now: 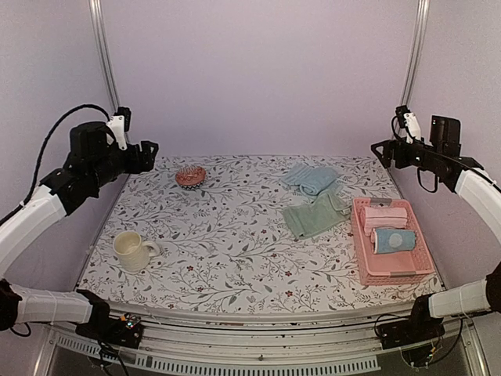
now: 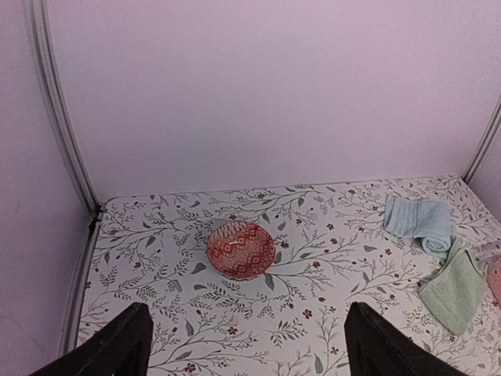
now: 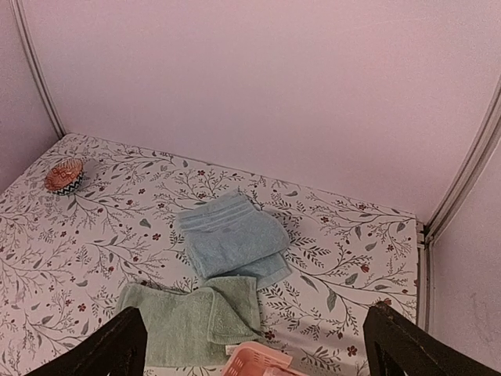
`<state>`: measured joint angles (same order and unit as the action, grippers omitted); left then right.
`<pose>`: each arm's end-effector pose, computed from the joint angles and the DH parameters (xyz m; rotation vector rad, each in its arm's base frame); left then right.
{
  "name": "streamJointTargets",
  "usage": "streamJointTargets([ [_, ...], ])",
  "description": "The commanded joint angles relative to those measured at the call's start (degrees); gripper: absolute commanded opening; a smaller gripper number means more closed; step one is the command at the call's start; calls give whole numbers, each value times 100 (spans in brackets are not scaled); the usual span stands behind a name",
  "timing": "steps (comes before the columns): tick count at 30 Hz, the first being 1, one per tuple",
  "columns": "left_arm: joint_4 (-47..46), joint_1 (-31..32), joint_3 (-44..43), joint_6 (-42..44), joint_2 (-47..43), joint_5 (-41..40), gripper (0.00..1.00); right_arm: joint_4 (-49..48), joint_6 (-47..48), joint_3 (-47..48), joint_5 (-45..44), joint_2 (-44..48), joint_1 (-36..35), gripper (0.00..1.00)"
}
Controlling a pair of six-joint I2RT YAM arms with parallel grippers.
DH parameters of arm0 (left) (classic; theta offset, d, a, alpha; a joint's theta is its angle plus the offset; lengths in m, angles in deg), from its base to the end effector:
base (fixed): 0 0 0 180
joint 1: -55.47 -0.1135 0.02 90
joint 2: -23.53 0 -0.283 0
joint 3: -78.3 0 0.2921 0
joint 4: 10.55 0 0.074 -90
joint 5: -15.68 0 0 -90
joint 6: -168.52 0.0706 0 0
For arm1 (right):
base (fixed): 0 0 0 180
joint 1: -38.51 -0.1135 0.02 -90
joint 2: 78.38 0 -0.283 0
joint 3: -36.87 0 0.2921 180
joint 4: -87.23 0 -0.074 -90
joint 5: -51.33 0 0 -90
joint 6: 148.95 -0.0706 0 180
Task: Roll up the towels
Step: Adjust the bin at the corner of the board.
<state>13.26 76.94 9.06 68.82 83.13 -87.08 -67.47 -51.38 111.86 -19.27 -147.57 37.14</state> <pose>0.2879 -0.0965 0.3715 0.0288 1.8155 -0.1837 0.3419 0.0316 0.3606 -0.3740 1.8616 0.2497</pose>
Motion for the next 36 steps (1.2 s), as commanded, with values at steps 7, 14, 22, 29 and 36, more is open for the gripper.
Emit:
streamJointTargets([
  [7,91,741,-276,-212,693,997,76,1227,1093,-74,1065,319,-172,87],
  [14,89,1545,-16,-656,994,1383,70,2234,2179,-335,1237,560,-949,67],
  [22,155,2242,-15,-955,1883,1691,64,3083,3025,-712,903,54,-1890,27],
  [29,104,2749,-288,-1033,2872,1902,65,3383,3324,-910,193,-577,-2355,21],
  [36,-309,3005,-442,-1539,3611,1961,65,3476,3303,-852,-597,-1264,-2405,16],
])
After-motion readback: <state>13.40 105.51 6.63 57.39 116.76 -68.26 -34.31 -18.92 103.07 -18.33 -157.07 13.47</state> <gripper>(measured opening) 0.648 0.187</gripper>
